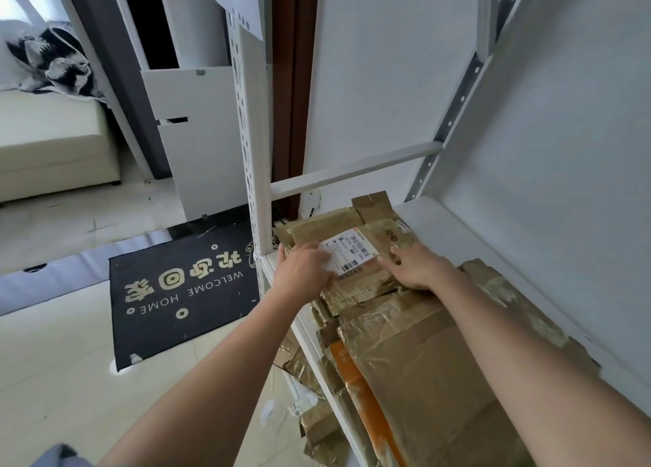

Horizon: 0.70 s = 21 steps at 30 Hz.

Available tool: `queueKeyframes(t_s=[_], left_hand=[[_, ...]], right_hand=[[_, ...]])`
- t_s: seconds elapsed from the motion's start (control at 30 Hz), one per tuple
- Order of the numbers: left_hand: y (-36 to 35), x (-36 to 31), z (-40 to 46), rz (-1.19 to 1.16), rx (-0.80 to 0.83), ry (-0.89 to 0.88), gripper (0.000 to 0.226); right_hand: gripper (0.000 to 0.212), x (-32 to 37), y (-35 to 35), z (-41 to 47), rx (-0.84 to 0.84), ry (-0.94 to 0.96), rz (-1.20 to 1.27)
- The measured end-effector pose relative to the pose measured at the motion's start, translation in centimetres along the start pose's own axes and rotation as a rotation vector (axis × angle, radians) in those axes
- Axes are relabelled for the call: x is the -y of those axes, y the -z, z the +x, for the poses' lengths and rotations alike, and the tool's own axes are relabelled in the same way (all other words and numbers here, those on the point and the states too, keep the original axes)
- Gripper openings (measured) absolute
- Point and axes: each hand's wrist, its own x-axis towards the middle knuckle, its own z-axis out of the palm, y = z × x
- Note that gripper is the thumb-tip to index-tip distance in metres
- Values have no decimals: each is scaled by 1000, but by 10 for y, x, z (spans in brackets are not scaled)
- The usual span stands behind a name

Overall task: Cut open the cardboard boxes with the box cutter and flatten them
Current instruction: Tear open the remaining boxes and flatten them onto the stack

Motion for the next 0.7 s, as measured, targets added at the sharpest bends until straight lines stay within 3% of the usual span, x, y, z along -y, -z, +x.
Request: queueKeyframes(t_s=[0.17,0.4,0.53,0.7], left_hand=[[16,-23,-24,4,-113,-65,47],[29,-83,-104,34,-234,-284,54],[12,-123,-174,79,-215,-424,58],[-21,-189,-244,101,-64,-564,58]], right_hand=[[52,-2,-1,-44,-286,18,56],[57,-23,-22,-154,-484,-48,58],[58,-50,-56,-242,-521,-156,108],[59,-101,-112,-349,-467,-335,179]])
